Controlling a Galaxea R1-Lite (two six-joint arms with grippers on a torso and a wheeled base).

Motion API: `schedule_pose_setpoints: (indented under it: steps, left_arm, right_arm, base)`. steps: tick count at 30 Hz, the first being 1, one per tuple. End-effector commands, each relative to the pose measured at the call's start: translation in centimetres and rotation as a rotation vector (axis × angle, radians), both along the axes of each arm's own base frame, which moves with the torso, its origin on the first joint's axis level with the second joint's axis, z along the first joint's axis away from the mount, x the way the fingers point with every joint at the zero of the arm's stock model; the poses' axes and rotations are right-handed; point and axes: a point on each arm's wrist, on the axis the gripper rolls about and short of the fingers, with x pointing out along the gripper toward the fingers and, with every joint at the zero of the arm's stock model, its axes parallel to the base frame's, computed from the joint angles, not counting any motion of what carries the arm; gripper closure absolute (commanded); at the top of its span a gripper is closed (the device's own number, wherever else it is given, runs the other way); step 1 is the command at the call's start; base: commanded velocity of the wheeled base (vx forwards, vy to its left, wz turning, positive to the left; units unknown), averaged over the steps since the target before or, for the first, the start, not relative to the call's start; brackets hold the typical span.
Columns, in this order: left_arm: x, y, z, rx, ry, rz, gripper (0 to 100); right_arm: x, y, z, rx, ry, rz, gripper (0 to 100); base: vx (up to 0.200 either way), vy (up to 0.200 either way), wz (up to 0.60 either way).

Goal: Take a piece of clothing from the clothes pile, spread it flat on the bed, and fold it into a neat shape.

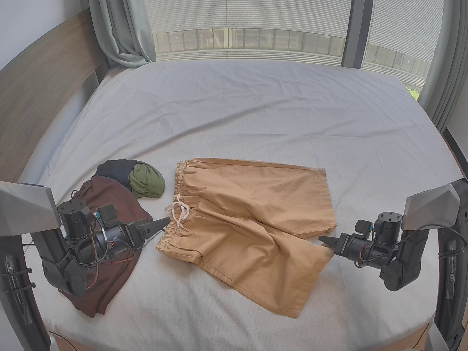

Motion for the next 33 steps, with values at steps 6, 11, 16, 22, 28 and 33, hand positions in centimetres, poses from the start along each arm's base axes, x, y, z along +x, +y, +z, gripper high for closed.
schedule_pose_setpoints:
  steps: [6,11,16,22,28,33]
  left_arm:
    - [0.0,0.0,-0.1,0.000,0.004,0.001,0]
    - [0.0,0.0,-0.1,0.000,0.004,0.001,0]
    - [0.0,0.0,-0.1,0.000,0.004,0.001,0]
    - [0.0,0.0,-0.3,0.000,0.009,-0.001,0]
    - [0.1,0.0,-0.6,0.017,0.006,-0.003,0]
    - [0.0,0.2,-0.8,0.022,0.010,0.001,0]
  right_arm:
    - [1.0,-0.8,0.5,-0.006,-0.042,-0.050,100]
    - [2.5,-2.2,0.8,-0.015,-0.090,-0.132,100]
    - [3.2,-2.4,1.0,-0.015,-0.117,-0.150,100]
    - [3.9,-2.4,0.4,-0.027,-0.125,-0.182,100]
    - [3.9,-1.9,-1.1,-0.035,-0.100,-0.164,100]
    - [4.0,-1.8,0.3,-0.035,-0.142,-0.163,0]
  base:
    - [0.000,0.000,0.00]
    - [0.000,0.000,0.00]
    - [0.000,0.000,0.00]
    - [0.000,0.000,0.00]
    - [0.000,0.000,0.00]
    - [0.000,0.000,0.00]
